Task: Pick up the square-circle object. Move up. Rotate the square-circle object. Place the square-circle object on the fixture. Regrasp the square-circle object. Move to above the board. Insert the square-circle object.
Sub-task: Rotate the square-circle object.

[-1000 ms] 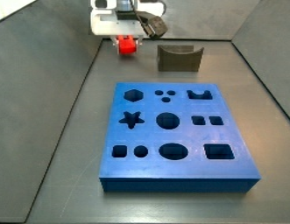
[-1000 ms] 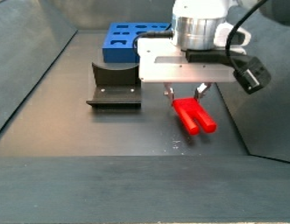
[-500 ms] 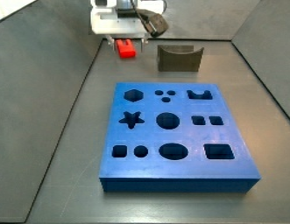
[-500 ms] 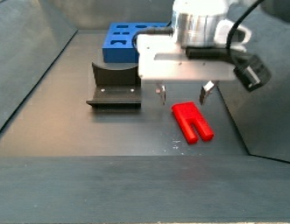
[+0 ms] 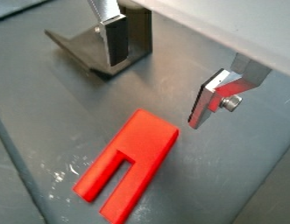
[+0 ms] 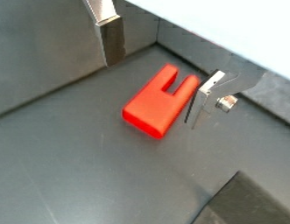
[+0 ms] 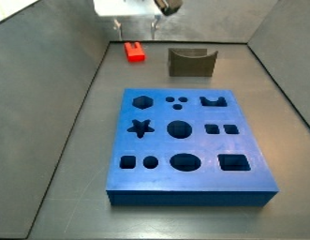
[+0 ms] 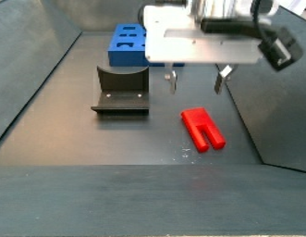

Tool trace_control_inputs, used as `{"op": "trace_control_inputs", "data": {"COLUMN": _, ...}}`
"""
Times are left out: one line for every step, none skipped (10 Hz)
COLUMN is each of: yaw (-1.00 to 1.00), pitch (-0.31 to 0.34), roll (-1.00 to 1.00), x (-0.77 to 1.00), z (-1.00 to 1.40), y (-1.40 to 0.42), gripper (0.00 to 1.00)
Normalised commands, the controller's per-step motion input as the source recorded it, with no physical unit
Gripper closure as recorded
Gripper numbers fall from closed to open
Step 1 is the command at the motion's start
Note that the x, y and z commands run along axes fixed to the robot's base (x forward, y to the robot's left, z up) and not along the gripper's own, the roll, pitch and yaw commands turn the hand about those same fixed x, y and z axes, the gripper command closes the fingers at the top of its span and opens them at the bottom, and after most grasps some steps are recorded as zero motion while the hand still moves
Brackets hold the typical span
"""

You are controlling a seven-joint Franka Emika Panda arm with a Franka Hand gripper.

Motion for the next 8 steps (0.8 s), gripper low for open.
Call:
{"op": "trace_control_inputs", "data": {"yaw": -0.01, "pitch": 0.071, "roll": 0.1, "x": -0.04, "z": 0.84, "y": 0.0, "gripper": 0.0}}
{"op": "trace_control_inputs", "data": {"yaw": -0.01, "pitch": 0.074, "roll": 0.11, "x": -0.03, "z": 0.65, "y": 0.0, "gripper": 0.0}}
{"op": "trace_control_inputs", "data": {"yaw": 1.0, "pitch": 0.0, "roll": 0.0, "x": 0.0, "z": 0.0, "y": 0.0, "gripper": 0.0}}
{"op": "trace_control_inputs", "data": {"yaw": 1.0, "pitch": 0.0, "roll": 0.0, "x": 0.0, "z": -0.14, "y": 0.0, "gripper": 0.0}}
{"op": "trace_control_inputs", "data": {"yaw": 1.0, "pitch": -0.001, "roll": 0.0, "x": 0.02, "z": -0.25, "y": 0.0, "gripper": 0.0}}
{"op": "trace_control_inputs", "data": {"yaw": 1.0, "pitch": -0.003, "roll": 0.0, "x": 0.05, "z": -0.18, "y": 0.0, "gripper": 0.0}}
{"op": "trace_control_inputs", "data": {"yaw": 1.0, "pitch": -0.003, "roll": 0.0, "x": 0.05, "z": -0.1, "y": 0.0, "gripper": 0.0}}
{"op": "trace_control_inputs", "data": {"yaw": 1.0, "pitch": -0.005, "roll": 0.0, "x": 0.03, "z": -0.06, "y": 0.0, "gripper": 0.0}}
